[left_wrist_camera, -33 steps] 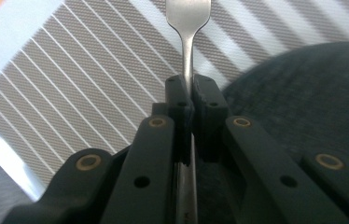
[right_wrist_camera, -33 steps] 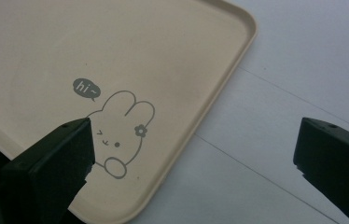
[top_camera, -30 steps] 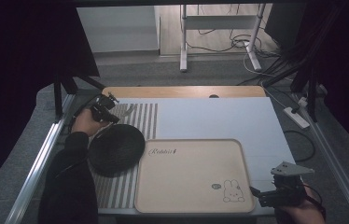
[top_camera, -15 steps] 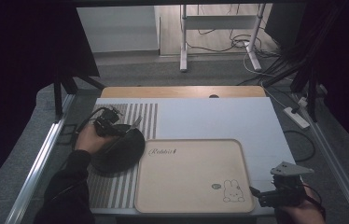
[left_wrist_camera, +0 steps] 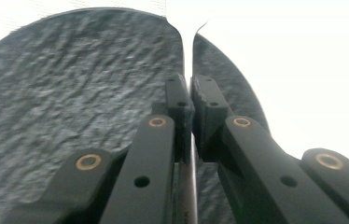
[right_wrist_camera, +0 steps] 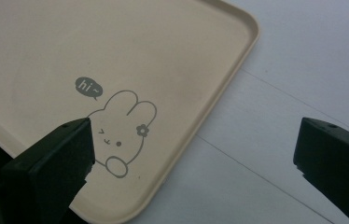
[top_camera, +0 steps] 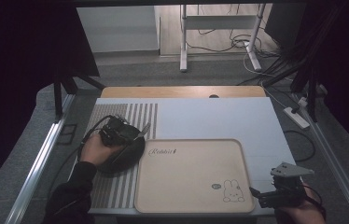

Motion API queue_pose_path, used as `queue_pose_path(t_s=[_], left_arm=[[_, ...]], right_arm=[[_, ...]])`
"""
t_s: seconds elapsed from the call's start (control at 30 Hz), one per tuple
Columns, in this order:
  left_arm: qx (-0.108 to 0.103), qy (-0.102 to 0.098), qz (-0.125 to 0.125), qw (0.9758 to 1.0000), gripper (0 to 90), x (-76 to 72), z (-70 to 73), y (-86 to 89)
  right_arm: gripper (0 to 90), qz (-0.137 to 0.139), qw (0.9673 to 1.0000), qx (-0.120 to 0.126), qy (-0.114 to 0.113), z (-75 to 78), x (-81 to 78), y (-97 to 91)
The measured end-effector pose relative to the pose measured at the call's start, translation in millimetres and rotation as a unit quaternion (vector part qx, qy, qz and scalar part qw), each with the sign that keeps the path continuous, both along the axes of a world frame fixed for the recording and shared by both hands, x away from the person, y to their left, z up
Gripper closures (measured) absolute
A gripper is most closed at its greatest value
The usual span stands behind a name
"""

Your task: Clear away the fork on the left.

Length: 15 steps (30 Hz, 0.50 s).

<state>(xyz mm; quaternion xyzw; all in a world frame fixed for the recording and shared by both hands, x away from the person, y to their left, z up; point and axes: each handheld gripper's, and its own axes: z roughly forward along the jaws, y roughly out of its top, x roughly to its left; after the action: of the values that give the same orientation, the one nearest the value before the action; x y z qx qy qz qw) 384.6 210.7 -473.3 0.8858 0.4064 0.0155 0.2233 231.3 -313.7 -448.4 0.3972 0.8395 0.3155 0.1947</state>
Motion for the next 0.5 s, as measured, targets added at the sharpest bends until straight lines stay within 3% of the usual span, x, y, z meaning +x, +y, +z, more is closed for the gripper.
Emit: queue_pose_path(t_s=[0.5], left_arm=[[-0.007,0.022,0.000,0.9997,85.8,-37.6,1.7,-44.1]], right_arm=[[0.0,0.007,1.0000,-0.006,-0.002,0.2,-0.9,0.8]])
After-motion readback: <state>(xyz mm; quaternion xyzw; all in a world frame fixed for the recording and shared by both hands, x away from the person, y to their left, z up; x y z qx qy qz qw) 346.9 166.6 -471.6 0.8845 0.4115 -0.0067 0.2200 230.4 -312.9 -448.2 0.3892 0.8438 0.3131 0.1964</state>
